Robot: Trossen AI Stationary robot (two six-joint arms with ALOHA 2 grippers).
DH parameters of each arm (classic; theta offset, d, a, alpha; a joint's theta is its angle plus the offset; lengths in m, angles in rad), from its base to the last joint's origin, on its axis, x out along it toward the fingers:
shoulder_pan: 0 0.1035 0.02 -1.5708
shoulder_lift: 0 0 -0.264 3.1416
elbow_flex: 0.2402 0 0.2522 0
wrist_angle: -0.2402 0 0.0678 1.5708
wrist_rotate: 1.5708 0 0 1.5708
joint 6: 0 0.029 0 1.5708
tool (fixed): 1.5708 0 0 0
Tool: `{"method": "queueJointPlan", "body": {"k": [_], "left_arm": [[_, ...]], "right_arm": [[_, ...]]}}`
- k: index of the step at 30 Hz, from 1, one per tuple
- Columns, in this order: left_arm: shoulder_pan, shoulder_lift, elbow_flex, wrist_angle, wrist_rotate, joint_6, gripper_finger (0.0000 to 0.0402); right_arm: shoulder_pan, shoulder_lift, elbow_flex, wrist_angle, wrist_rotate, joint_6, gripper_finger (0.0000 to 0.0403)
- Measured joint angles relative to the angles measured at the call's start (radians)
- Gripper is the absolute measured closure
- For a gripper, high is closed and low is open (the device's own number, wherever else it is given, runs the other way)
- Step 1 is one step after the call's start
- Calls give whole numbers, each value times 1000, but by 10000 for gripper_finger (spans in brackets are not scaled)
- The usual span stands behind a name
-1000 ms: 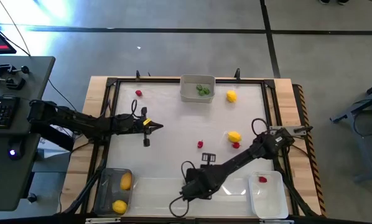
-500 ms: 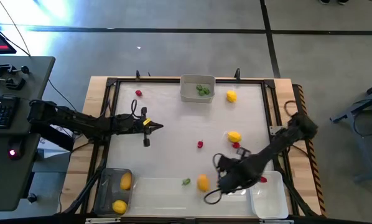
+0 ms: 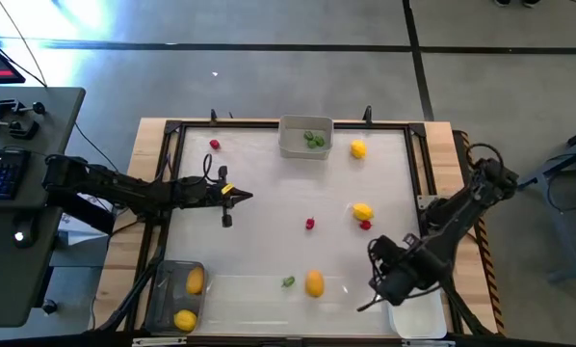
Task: Sort produce into baskets
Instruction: Put the red chili pepper into the white bin
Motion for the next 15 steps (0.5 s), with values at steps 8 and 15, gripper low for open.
{"method": "queueJointPlan", "body": {"k": [8,15], "left_arm": [[0,0,0,0,-2,3,402],[0,0,0,0,-2,-1,402]], "right_arm": [[94,4,-128,70,-139,180,373],[173,5,-241,210,-210,324,373]]}}
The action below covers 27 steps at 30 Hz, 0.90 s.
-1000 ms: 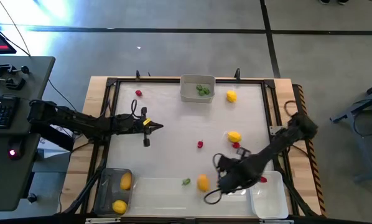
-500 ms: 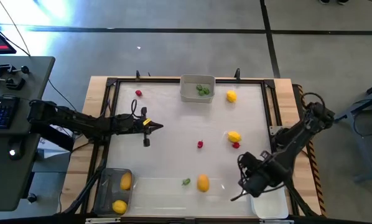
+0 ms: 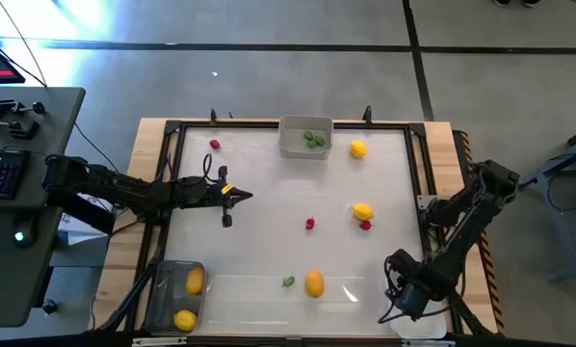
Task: Sort produce into baskets
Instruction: Put the red chili pepper into the white bin
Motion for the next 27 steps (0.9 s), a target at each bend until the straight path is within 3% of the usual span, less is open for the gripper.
{"method": "queueJointPlan", "body": {"k": [9,15,22,27], "left_arm": [[0,0,0,0,0,-8,402],[0,0,0,0,0,-9,401],[0,0,0,0,0,-16,401],[0,0,0,0,0,-11,401]], "right_arm": [[15,0,-82,95,-106,228,373],[15,0,-82,86,-107,330,373],[16,0,-82,131,-116,353,373],[32,0,-80,131,-73,232,373]]}}
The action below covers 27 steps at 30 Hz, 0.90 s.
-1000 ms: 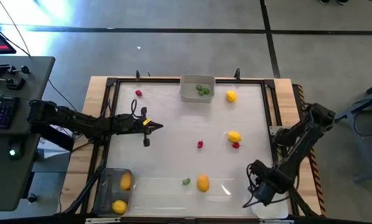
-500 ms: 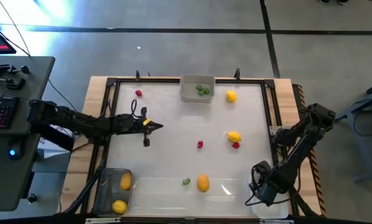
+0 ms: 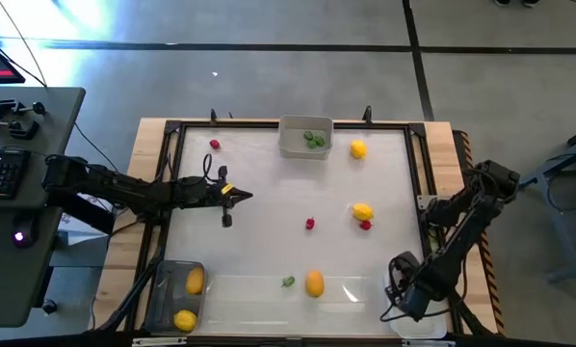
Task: Sort produce into baskets
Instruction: Put the red chili pepper into the white bin, then put the lemon into the black bin
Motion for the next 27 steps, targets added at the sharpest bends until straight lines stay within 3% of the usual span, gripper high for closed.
{"method": "queueJointPlan", "body": {"k": [3,6,12,27], "left_arm": [[0,0,0,0,0,1,401],[0,0,0,0,0,1,401],[0,0,0,0,0,2,401],[0,0,0,-18,2,-40,401]], "right_arm": [[23,0,0,-18,91,-81,372],[33,0,0,-23,135,-60,364],[12,0,0,27,236,-55,323],[-113,1,2,45,227,-220,248]]}}
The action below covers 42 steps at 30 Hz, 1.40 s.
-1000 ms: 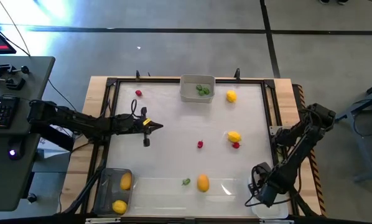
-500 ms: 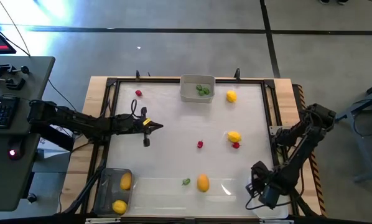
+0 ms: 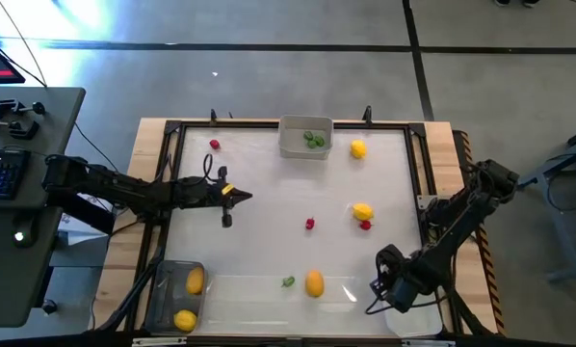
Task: Sort produce into baskets
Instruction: Put the lemon into the black bin
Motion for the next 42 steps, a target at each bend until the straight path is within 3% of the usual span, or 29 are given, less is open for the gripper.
{"method": "queueJointPlan", "body": {"k": [9,16,21,27,31,35,42], "left_arm": [[0,0,0,-10,0,-2,402],[0,0,0,-11,2,-10,402],[0,0,0,-9,2,4,402],[0,0,0,0,0,8,401],[0,0,0,5,-1,21,401],[0,0,0,4,-1,25,401],[0,0,0,4,-2,28,402]], "right_arm": [[-1,0,170,-177,-18,-26,224],[-31,0,290,-287,103,-73,238],[-138,0,281,-288,116,-282,270],[-331,0,240,-221,105,-666,339],[-453,0,193,-124,34,-883,365],[-549,0,143,-147,8,-973,344],[-683,0,114,-195,53,-1096,250]]}}
